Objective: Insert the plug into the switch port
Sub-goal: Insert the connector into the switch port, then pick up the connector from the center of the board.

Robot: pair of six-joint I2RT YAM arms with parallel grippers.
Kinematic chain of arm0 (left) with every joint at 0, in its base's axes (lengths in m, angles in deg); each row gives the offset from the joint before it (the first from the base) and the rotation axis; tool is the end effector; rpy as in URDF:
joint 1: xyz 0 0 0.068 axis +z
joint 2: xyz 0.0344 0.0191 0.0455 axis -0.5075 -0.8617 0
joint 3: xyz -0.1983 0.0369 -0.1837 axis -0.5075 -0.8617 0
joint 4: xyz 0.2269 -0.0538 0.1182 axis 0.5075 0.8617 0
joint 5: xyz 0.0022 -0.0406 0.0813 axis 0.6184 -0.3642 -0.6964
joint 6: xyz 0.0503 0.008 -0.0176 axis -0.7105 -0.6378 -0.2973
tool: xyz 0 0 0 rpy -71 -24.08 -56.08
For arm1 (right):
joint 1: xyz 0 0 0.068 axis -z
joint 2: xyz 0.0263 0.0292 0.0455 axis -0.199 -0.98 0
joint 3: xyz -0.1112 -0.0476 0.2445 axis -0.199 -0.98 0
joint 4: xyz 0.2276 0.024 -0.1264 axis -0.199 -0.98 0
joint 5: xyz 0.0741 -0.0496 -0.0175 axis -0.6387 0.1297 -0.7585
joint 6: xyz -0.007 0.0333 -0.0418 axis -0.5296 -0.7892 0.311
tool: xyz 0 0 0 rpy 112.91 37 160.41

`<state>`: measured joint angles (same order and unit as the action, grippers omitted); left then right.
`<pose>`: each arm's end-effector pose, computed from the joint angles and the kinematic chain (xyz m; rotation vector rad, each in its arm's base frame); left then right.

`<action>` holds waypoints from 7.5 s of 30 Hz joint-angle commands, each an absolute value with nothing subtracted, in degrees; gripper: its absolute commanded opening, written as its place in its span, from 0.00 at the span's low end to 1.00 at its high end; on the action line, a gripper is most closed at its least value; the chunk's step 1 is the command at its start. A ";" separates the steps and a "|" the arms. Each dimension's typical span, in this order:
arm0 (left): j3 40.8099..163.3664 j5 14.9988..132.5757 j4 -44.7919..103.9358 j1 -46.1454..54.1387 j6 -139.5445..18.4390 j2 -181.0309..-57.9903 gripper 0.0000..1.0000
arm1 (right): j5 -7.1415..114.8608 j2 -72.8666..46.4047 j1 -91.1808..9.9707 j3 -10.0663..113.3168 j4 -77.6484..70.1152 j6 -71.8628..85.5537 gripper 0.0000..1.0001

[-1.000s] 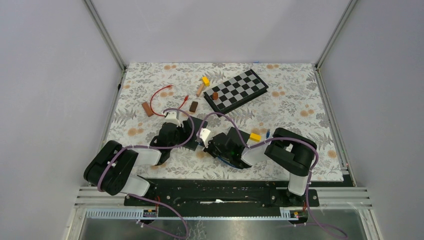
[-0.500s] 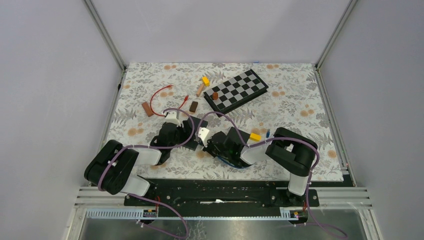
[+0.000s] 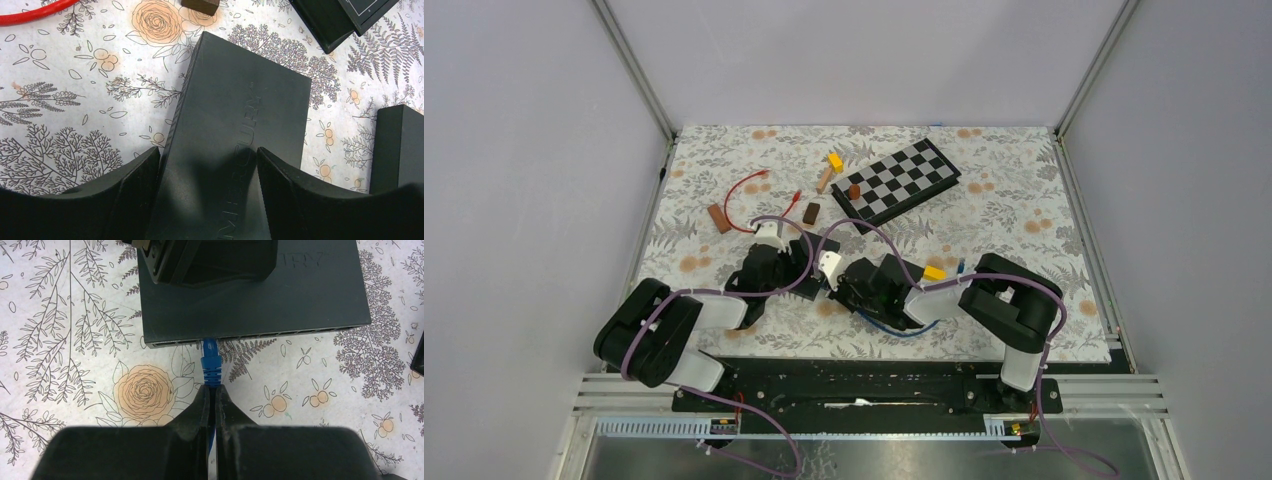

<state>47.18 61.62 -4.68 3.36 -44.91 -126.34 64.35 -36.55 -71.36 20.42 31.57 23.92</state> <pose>0.2134 -0.1066 0.1260 -0.0443 2.1087 -0.5077 0.1818 0.3098 0.1404 -1.1494 1.6932 0.4984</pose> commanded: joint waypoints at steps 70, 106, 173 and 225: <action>72.13 73.78 56.49 0.99 -40.80 -99.74 0.99 | 74.98 11.50 -68.59 17.26 -29.04 -34.96 1.00; 89.78 60.66 41.84 -27.60 -42.69 -134.56 0.92 | 78.43 13.61 -36.11 6.93 -22.56 -27.08 0.98; 96.52 40.59 52.59 -38.94 -49.27 -148.12 0.99 | 74.71 7.97 -29.11 1.63 -14.07 -26.46 0.85; 81.01 40.35 48.26 -33.22 -48.34 -143.96 0.86 | 68.63 -6.64 -32.78 6.73 -10.83 -24.76 0.43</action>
<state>82.82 34.52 44.89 -34.06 -49.74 -141.71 67.89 -3.94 -31.79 4.98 -11.31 -25.61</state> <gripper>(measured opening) 0.856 0.437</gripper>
